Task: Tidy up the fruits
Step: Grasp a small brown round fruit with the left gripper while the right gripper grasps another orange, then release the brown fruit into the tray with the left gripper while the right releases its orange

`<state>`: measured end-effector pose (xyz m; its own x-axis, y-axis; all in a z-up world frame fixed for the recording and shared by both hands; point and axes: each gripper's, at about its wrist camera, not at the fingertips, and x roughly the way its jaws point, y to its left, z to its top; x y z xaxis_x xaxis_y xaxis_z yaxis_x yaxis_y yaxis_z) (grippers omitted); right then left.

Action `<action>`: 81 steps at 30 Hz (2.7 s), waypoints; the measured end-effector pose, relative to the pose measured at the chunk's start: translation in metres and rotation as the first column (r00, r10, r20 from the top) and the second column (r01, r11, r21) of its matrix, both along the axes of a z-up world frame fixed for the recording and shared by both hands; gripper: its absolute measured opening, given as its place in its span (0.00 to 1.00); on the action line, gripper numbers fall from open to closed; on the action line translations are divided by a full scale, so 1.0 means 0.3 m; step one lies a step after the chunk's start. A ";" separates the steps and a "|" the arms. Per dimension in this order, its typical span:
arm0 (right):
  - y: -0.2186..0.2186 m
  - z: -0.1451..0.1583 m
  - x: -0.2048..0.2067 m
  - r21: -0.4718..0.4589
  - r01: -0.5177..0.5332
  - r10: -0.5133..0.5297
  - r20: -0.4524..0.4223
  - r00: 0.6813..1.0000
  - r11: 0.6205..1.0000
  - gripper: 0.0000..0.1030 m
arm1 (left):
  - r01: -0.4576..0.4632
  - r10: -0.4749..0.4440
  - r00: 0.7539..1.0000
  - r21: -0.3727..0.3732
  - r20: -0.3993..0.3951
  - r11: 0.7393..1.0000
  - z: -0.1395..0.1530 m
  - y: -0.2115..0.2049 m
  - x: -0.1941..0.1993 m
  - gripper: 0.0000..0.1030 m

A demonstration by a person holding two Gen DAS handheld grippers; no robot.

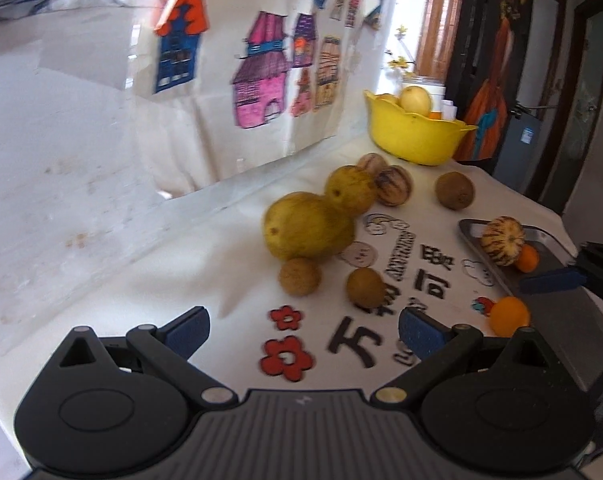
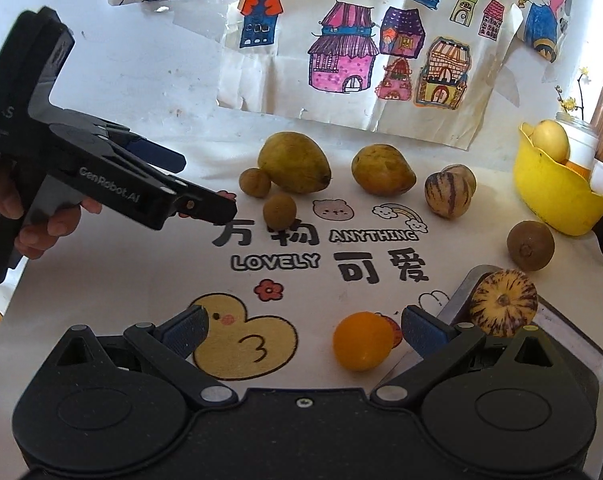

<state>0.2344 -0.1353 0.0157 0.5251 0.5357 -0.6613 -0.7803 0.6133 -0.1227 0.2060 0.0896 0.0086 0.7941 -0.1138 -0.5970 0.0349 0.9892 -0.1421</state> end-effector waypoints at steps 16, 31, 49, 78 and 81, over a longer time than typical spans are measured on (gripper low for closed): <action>-0.020 -0.034 0.000 -0.036 -0.023 0.026 0.068 0.997 0.999 0.88 | -0.021 0.013 0.996 -0.086 -0.087 0.996 -0.008 -0.152 0.105 0.97; -0.057 -0.031 0.025 0.001 0.003 -0.003 0.052 0.999 1.000 0.54 | -0.105 0.098 0.992 -0.092 -0.080 0.990 -0.020 -0.198 0.155 0.70; -0.060 -0.038 0.017 -0.046 0.007 -0.001 0.115 0.993 0.999 0.35 | -0.134 0.134 0.988 0.010 -0.080 0.991 -0.021 -0.215 0.172 0.27; -0.417 -0.003 0.000 0.029 0.211 -0.213 0.137 0.967 0.977 0.35 | 0.078 -0.086 0.993 -0.093 -0.077 0.993 0.037 -0.501 0.174 0.27; -0.445 -0.018 0.009 0.026 0.224 -0.225 0.133 0.965 0.974 0.35 | 0.119 -0.125 0.989 -0.088 -0.073 0.989 0.030 -0.561 0.194 0.27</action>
